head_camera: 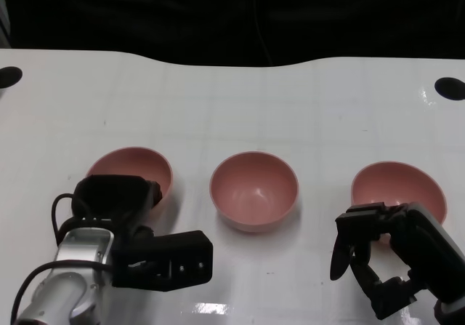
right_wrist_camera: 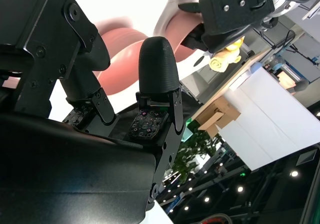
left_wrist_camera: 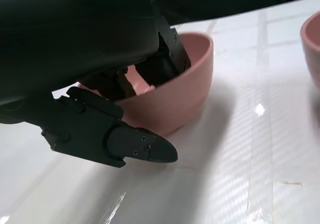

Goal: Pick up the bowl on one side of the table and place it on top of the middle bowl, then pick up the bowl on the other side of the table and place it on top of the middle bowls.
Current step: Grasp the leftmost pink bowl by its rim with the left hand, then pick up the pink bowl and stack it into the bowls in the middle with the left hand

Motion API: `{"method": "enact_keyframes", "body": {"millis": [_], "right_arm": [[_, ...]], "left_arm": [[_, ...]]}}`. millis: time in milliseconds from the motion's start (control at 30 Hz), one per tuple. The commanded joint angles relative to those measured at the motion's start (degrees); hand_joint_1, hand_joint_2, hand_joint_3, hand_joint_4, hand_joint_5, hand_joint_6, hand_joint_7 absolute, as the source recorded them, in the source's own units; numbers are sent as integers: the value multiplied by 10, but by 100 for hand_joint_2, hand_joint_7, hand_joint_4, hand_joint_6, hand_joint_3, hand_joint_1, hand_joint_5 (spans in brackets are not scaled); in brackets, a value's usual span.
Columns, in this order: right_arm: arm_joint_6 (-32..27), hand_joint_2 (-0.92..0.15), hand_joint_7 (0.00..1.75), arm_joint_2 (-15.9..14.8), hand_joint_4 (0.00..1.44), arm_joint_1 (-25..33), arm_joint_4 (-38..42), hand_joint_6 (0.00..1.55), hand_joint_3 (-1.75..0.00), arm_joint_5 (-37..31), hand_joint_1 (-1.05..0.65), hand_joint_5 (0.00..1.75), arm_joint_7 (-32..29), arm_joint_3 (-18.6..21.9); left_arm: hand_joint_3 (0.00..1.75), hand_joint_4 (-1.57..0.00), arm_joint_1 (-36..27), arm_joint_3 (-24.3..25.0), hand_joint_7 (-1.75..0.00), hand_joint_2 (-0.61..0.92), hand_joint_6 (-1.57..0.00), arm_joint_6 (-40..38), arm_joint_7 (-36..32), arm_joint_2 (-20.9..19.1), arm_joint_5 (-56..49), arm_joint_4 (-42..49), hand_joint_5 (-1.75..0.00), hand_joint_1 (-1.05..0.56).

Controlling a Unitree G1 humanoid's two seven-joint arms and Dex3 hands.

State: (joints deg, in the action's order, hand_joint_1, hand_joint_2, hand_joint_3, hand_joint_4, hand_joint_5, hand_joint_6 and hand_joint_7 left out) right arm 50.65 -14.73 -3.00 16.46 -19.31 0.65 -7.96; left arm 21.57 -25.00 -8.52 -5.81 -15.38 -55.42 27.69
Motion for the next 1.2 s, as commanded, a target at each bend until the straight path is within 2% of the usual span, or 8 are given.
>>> {"method": "enact_keyframes", "body": {"millis": [33, 233, 433, 567, 667, 767, 900, 1200], "right_arm": [[-1, 0, 129, -6, 102, 4, -8, 98, -173, 2, 31, 170, -1, 3], [1, -1, 128, -5, 102, 3, -5, 98, -172, 6, 33, 170, 1, 2], [0, -1, 128, -5, 102, 4, -8, 99, -171, 1, 34, 171, -2, 3], [-1, -1, 127, -5, 102, 4, -8, 99, -171, 0, 35, 171, -2, 3], [-1, -1, 127, -5, 102, 5, -8, 99, -171, 0, 35, 170, -1, 2], [-2, -2, 126, -5, 102, 5, -8, 99, -171, 2, 36, 169, 1, 1], [1, -2, 126, -5, 102, 5, -6, 99, -170, 0, 36, 170, -1, 1], [1, -4, 126, -4, 102, 4, -3, 99, -168, 2, 34, 170, 0, -1]], "left_arm": [[21, -75, -6, 0, -15, 92, -122, 31, -50, -15, 18, 16, -158, -25], [5, -74, -10, -2, -119, 89, -79, 40, -93, -31, 6, -36, -174, -25], [17, -77, -11, -3, -87, 92, -92, 48, -110, -39, -10, -111, -175, -26], [12, -79, -8, -4, -141, 91, -75, 82, -116, -46, -5, -134, -175, -23], [11, -80, 3, -2, -89, 91, -96, 137, -130, -45, 15, -147, -175, -27], [27, -82, 9, 2, -118, 84, -89, 173, -134, -38, 33, -146, -175, -23], [76, -83, 27, -4, -107, 59, -95, 221, -112, -34, 62, -141, -175, -23], [82, -86, 71, -35, -146, 58, -84, 297, -87, -2, 86, -68, -175, -23]]}}
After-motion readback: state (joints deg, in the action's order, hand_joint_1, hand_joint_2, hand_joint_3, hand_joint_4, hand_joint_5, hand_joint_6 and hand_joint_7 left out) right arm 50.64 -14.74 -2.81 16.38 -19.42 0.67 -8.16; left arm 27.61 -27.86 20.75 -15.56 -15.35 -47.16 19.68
